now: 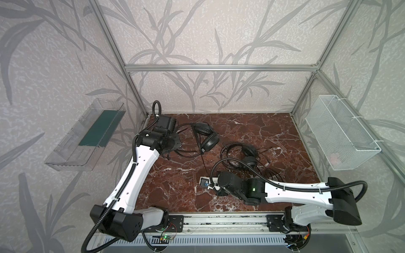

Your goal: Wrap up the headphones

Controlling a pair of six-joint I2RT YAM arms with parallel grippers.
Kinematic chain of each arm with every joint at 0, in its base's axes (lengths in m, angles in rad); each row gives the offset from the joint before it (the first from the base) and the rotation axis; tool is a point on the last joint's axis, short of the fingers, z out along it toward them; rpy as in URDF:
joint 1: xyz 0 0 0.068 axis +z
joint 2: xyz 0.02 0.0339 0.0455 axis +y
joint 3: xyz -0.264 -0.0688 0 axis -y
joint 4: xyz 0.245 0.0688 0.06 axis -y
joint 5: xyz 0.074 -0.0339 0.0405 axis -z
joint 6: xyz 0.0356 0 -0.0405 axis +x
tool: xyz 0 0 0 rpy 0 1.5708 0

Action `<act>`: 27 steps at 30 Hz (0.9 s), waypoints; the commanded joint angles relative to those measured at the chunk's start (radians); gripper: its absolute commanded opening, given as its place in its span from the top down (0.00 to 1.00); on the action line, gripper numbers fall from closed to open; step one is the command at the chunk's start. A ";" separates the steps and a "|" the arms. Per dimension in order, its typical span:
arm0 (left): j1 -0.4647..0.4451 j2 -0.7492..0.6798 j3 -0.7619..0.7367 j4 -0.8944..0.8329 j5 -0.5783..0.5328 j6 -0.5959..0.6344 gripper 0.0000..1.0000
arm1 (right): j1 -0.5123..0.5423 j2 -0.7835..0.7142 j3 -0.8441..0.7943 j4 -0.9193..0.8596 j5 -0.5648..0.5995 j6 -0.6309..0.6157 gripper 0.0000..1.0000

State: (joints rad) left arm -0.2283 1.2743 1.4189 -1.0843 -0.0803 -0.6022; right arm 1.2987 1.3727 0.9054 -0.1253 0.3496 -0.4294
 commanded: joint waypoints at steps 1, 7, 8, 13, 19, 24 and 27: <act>0.009 -0.033 0.042 0.080 -0.014 -0.022 1.00 | 0.002 -0.073 -0.007 -0.020 -0.087 0.036 1.00; 0.009 -0.005 -0.012 0.105 -0.020 -0.025 1.00 | 0.055 -0.103 0.087 -0.067 -0.180 0.020 1.00; 0.009 -0.001 -0.019 0.107 -0.028 -0.025 1.00 | 0.060 -0.099 0.109 -0.090 -0.209 0.019 1.00; 0.009 0.033 -0.062 0.125 0.004 -0.032 1.00 | 0.098 -0.047 0.219 -0.179 -0.246 -0.042 1.00; -0.009 0.051 -0.150 0.154 0.057 -0.009 1.00 | 0.091 -0.003 0.331 -0.172 -0.052 -0.225 1.00; -0.029 0.054 -0.228 0.165 0.072 0.014 1.00 | 0.078 0.097 0.461 -0.189 0.141 -0.435 1.00; -0.032 0.050 -0.258 0.165 0.075 0.025 1.00 | 0.075 0.162 0.510 -0.152 0.263 -0.574 1.00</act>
State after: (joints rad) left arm -0.2623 1.3254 1.1774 -1.0222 0.0441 -0.5686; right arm 1.3628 1.5105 1.3426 -0.3649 0.4759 -0.8165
